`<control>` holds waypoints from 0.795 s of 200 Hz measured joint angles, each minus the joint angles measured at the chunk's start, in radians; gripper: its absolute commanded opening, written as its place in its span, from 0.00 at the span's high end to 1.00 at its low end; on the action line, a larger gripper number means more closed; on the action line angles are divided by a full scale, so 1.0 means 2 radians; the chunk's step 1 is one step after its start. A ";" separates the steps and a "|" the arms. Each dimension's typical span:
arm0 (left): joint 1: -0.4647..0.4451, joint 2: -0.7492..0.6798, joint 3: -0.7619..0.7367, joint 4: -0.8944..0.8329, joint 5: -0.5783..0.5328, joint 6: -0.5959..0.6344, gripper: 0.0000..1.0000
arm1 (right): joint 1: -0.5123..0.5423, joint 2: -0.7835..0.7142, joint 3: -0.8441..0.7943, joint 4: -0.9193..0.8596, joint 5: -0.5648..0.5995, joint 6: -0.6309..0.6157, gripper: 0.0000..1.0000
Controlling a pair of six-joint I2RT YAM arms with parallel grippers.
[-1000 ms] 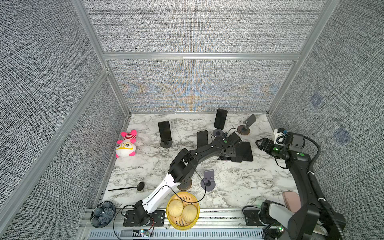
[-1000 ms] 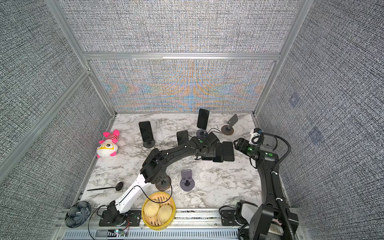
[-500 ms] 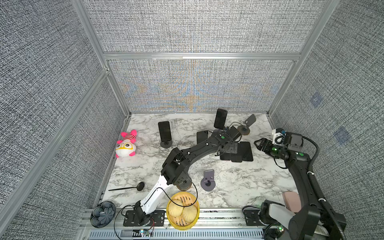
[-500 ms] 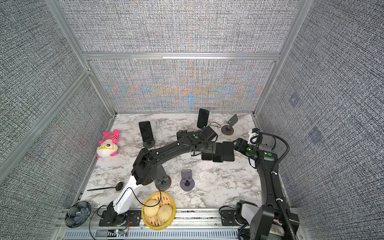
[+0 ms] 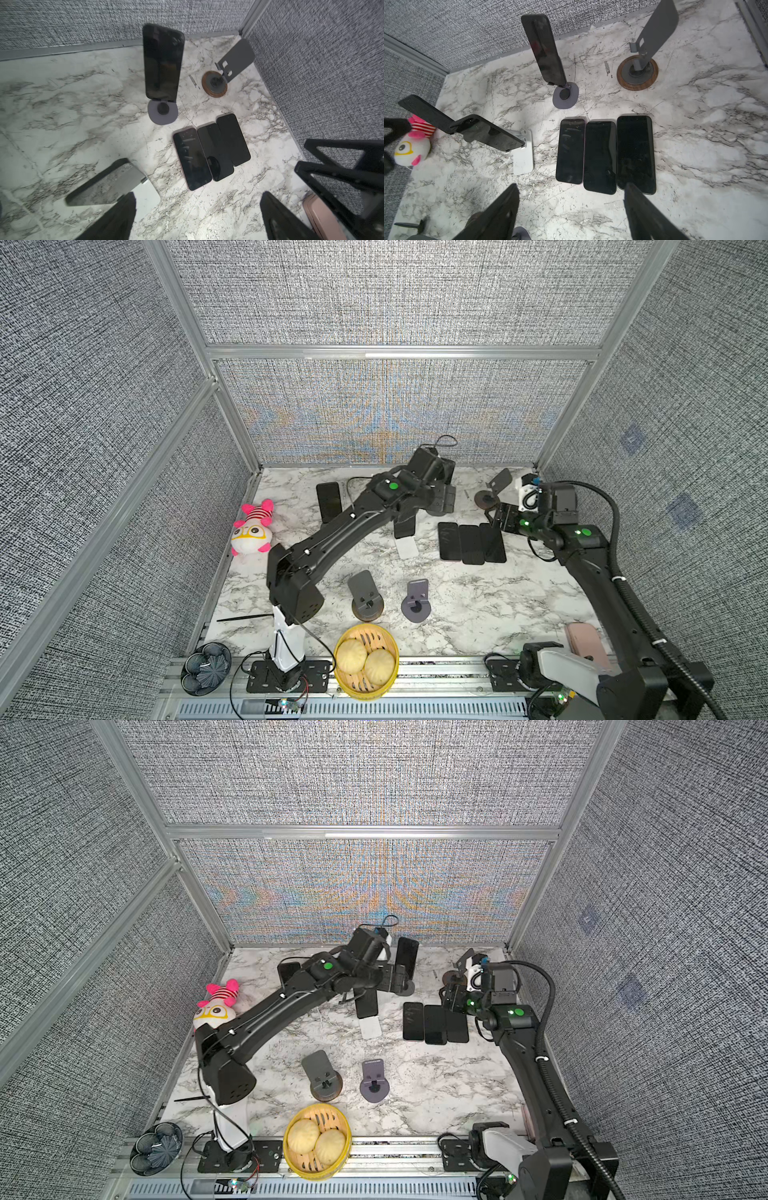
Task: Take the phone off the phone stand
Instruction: 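Open the left gripper and raise it away from the laid phones, then move the right gripper to the farther black phone while the left arm withdraws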
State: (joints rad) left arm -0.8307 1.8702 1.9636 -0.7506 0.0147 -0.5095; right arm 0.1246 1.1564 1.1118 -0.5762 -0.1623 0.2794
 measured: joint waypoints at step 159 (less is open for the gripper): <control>0.163 -0.257 -0.315 0.029 -0.076 0.097 0.01 | 0.187 0.332 0.234 0.076 0.331 0.096 0.01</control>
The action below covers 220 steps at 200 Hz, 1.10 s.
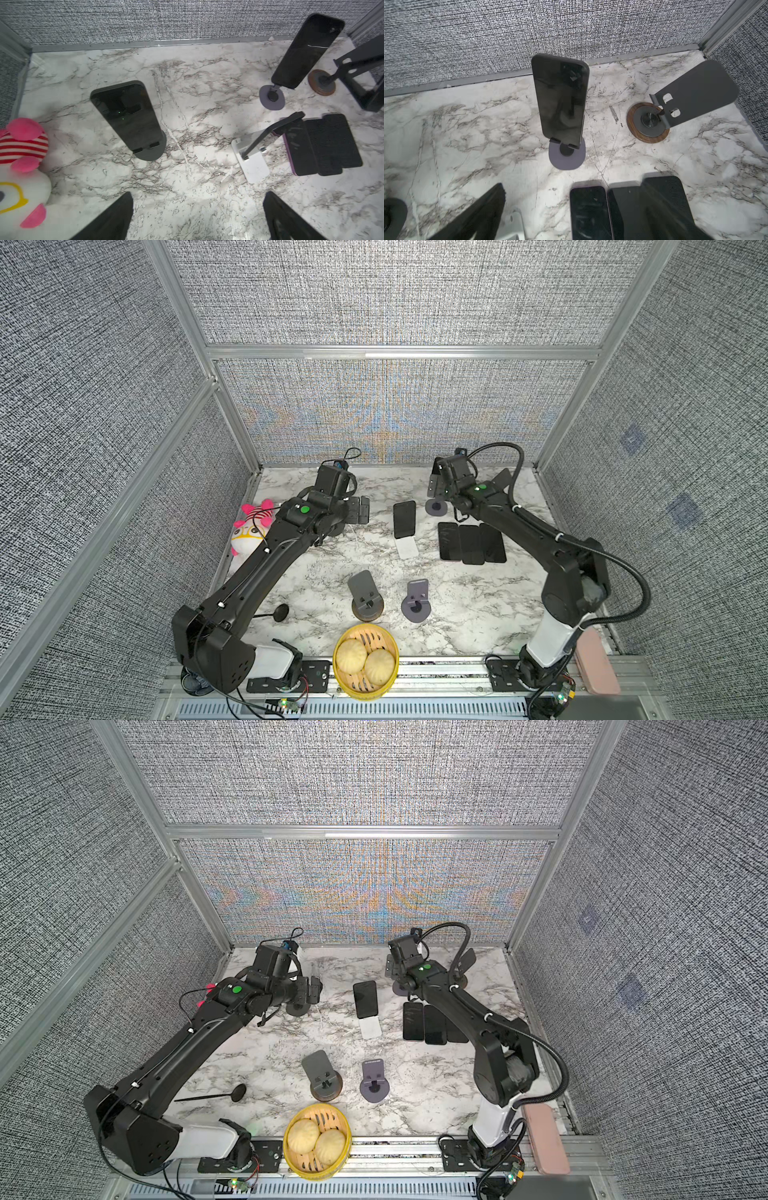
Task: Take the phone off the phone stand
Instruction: 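Move the right gripper to the farther black phone while the left arm withdraws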
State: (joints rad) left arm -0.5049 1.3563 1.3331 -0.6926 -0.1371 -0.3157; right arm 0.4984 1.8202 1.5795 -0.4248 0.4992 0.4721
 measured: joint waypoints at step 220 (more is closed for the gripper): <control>0.094 -0.065 -0.108 0.109 0.072 -0.051 0.01 | -0.005 0.214 0.237 -0.048 0.103 0.065 0.02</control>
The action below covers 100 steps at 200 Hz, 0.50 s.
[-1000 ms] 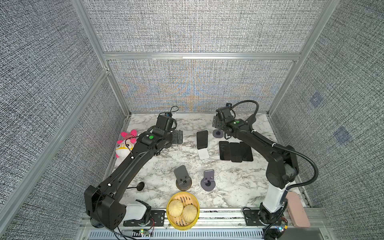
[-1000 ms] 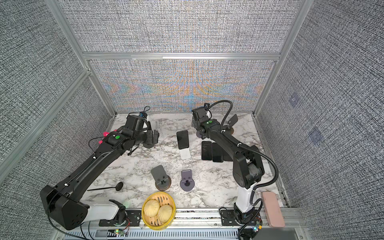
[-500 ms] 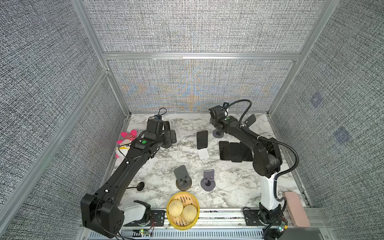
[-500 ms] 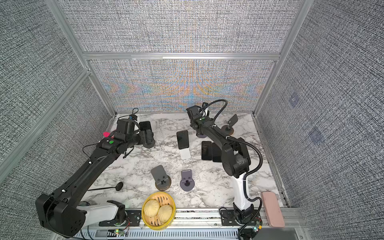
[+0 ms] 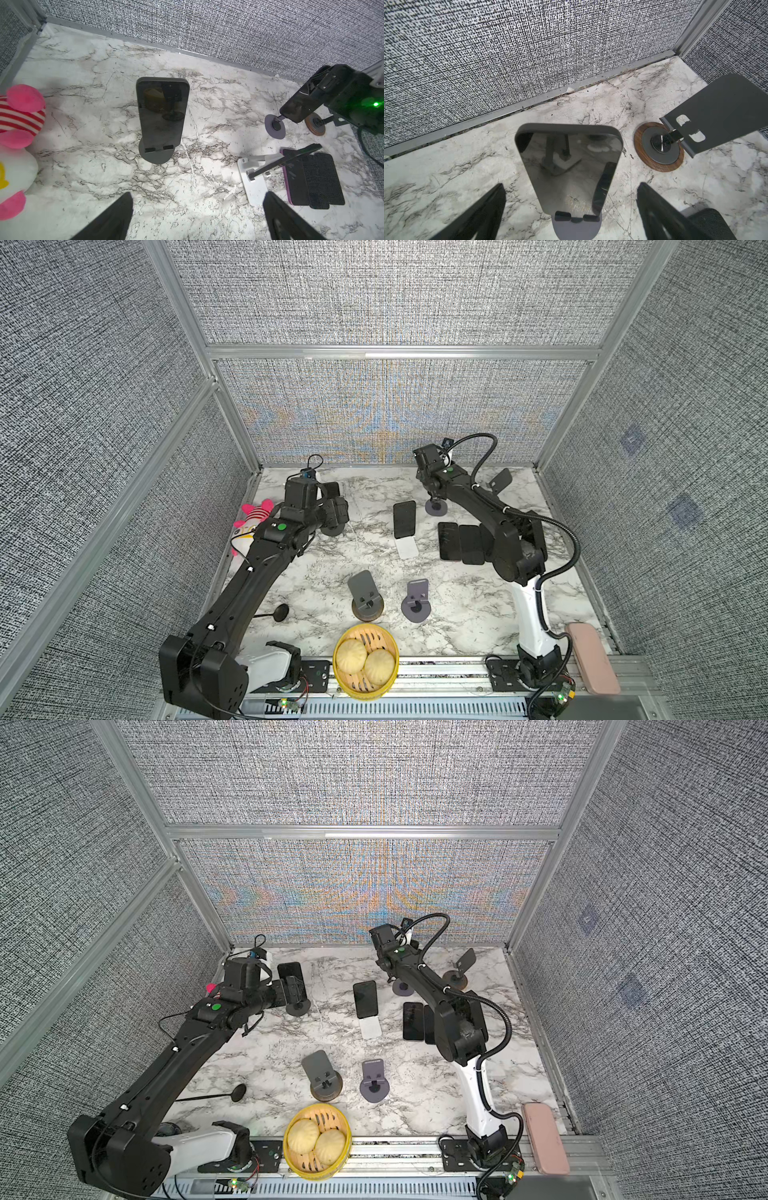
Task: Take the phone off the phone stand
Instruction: 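Move the right gripper to the farther black phone while the left arm withdraws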
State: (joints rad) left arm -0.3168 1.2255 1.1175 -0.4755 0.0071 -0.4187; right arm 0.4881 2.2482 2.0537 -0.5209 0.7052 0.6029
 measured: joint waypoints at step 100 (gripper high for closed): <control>0.002 0.003 -0.003 0.005 0.009 -0.001 0.01 | -0.006 0.022 0.025 -0.015 0.007 0.002 0.06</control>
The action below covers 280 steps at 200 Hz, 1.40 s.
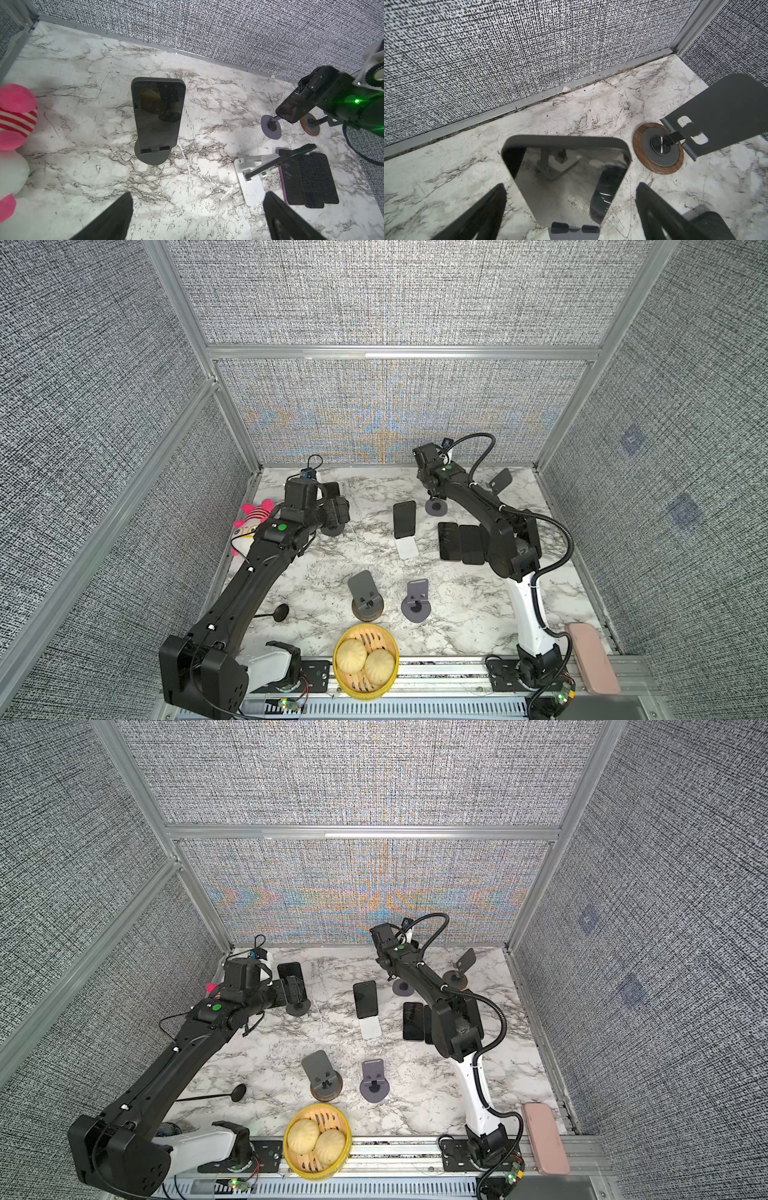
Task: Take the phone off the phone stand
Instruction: 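Move the right gripper to the farther black phone while the left arm withdraws, then grasp the black phone with the right gripper and lift it off its stand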
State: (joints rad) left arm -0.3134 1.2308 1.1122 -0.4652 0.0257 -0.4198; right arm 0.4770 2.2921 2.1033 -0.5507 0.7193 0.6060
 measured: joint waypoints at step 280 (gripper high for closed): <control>0.000 0.013 0.005 -0.002 0.019 -0.002 0.01 | -0.002 -0.011 -0.022 0.023 0.000 -0.014 0.35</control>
State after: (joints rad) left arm -0.3134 1.2564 1.1217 -0.4698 0.0635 -0.4229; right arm 0.4736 2.2696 2.0594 -0.5041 0.7185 0.5770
